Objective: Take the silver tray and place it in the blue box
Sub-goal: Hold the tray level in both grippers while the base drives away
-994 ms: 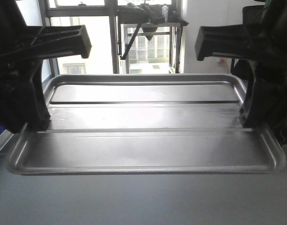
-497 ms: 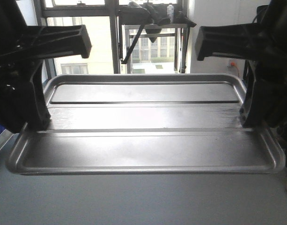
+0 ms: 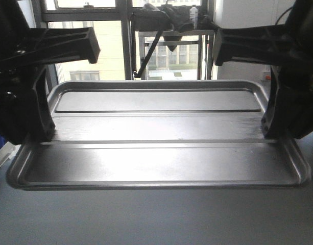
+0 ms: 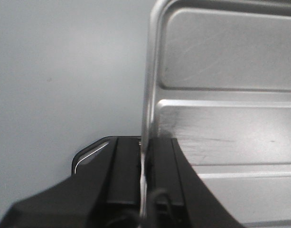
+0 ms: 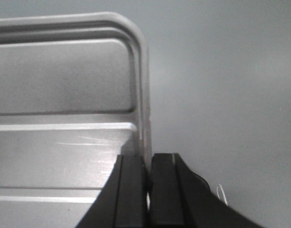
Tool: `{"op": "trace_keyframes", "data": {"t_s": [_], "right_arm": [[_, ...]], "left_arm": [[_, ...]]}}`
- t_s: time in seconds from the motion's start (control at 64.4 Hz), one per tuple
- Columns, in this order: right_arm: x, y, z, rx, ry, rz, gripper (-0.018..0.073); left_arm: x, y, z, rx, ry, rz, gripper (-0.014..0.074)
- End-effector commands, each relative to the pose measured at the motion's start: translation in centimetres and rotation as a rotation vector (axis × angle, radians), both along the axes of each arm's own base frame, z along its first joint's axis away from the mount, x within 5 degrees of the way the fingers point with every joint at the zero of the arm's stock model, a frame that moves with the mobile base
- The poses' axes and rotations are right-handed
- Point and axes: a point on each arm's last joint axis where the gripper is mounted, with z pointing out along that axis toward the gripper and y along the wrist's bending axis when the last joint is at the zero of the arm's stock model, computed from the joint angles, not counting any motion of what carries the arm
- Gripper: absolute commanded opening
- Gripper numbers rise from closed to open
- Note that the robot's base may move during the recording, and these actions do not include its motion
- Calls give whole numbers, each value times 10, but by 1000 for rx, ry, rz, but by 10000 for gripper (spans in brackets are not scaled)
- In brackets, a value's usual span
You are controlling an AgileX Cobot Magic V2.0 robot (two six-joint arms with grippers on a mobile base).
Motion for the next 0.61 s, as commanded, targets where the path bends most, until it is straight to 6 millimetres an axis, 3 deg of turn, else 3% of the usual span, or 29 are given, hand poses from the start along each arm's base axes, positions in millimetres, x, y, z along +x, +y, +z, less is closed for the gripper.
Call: {"op": "trace_keyframes", "data": {"t_s": [0.0,0.59], "right_arm": [[2,-2,14,10,-74,16,52],[2,-2,14,10,-74,16,52]], "left_arm": [[0,0,15,-38,-55,-7,-6],[0,0,15,-38,-55,-7,-6]]}}
